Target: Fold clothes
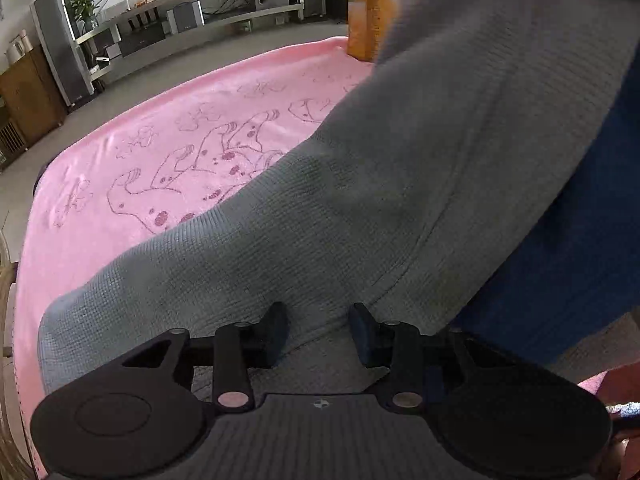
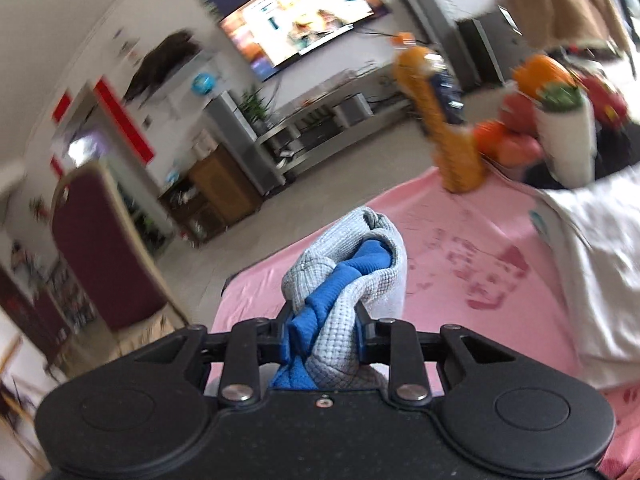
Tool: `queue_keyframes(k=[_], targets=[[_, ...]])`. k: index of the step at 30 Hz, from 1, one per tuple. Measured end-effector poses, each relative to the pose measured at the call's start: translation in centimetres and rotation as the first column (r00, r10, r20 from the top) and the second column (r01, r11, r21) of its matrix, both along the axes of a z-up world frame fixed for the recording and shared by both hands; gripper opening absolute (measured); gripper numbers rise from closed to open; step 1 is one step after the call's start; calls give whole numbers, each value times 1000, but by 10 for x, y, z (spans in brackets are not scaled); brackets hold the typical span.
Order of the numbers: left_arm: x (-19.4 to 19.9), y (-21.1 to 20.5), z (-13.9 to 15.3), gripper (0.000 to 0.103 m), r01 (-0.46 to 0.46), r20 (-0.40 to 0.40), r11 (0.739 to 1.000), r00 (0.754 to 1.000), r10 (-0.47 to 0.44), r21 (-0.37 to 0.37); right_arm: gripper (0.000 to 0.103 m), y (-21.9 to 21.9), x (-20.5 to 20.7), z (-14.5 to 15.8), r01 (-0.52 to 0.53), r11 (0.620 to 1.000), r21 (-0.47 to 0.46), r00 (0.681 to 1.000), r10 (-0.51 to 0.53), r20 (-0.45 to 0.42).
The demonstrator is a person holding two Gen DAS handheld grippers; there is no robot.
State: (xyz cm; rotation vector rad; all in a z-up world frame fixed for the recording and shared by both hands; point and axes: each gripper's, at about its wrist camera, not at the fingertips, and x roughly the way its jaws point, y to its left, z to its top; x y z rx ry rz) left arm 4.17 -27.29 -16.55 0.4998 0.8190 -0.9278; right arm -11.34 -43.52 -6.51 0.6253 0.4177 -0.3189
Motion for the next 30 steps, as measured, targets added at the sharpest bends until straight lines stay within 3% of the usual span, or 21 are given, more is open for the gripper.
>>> queue_keyframes(k=[8, 13, 16, 19, 24, 27, 30], targets=[[-1, 103, 37, 54, -119, -19, 989, 993, 118, -85, 27, 64, 39, 37, -87, 983, -165, 994, 74, -81], [0, 169, 56, 55, -213, -34, 968, 977, 211, -134, 27, 108, 71, 43, -164, 957, -238, 982, 137, -129], [6, 213, 50, 54, -345, -57, 923, 939, 340, -171, 27, 141, 93, 39, -216, 938, -272, 970, 174, -170], [18, 250, 46, 54, -459, -155, 850, 888, 433, -260, 27, 173, 121, 26, -275, 914, -297, 951, 213, -222], [24, 275, 41, 51, -584, -219, 751, 812, 541, -309, 27, 227, 167, -11, -390, 877, -281, 898, 295, -325], [26, 284, 43, 50, -624, -254, 713, 781, 570, -319, 27, 240, 190, -47, -419, 878, -231, 865, 308, -397], [30, 285, 41, 49, -649, -279, 695, 761, 586, -310, 27, 240, 201, -82, -429, 880, -202, 833, 300, -465]])
